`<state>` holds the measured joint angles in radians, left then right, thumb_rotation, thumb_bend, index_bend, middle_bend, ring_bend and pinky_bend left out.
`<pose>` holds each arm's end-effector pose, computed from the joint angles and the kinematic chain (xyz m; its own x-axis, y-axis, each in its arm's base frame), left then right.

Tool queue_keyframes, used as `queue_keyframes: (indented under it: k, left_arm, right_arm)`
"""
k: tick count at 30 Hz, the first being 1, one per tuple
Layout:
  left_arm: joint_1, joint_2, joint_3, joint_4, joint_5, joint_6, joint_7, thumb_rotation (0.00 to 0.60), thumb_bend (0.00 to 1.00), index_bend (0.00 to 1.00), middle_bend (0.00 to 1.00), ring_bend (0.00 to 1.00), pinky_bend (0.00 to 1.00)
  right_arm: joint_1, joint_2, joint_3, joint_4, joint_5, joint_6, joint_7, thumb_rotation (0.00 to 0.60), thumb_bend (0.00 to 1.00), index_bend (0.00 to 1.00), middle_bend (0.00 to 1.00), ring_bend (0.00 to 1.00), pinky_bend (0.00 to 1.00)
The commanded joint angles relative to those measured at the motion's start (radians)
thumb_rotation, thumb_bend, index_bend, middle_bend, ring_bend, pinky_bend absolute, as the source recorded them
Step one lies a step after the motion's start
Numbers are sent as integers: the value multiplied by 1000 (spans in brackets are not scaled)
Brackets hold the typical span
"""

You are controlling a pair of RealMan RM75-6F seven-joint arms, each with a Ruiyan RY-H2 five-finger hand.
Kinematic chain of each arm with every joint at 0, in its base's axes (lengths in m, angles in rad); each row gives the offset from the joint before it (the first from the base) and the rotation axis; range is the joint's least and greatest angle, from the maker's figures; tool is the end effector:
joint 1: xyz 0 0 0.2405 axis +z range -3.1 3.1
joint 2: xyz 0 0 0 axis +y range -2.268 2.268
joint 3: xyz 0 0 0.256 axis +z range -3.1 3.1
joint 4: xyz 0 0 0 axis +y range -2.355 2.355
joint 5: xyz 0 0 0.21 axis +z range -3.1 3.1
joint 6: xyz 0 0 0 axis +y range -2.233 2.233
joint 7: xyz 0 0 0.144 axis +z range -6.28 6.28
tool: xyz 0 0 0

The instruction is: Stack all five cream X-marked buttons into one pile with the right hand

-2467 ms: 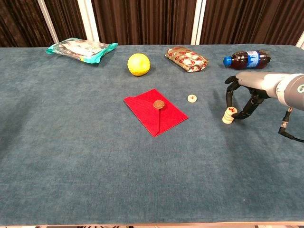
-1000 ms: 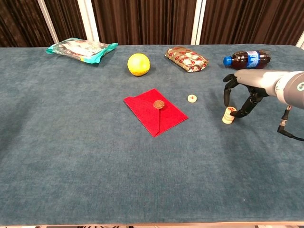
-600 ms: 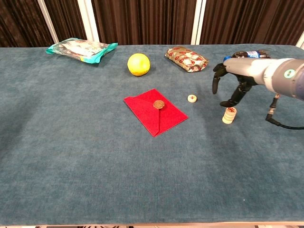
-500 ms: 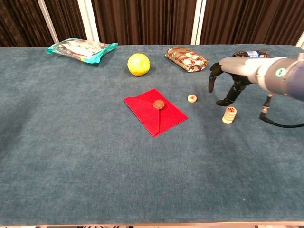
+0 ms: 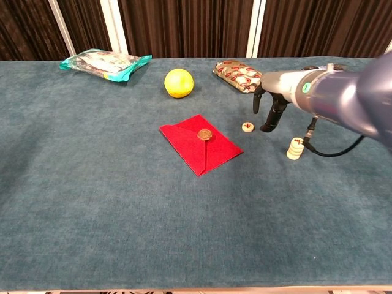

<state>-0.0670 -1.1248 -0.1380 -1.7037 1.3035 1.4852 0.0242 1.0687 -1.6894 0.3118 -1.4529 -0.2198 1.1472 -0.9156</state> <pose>-0.3144 0.1895 0.1702 0.3048 -0.0684 0.9499 0.9399 0.1827 -0.2885 -0.0934 -0.3875 -0.0383 0.4930 -0.3834 0.7810 -0.8501 -0.0216 0.5261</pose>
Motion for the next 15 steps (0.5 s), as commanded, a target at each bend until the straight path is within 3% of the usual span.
queue_keyframes:
  k: [1, 15]
  left_arm:
    - [0, 2, 0, -3, -1, -2, -4, 600, 228, 101, 0, 0, 0]
    - [0, 6, 0, -5, -5, -6, -13, 600, 228, 101, 0, 0, 0]
  right_arm:
    - [28, -36, 29, 36, 41, 34, -37, 600, 398, 345, 0, 0, 0]
    - [49, -154, 56, 212, 54, 30, -60, 600, 397, 346, 0, 0, 0]
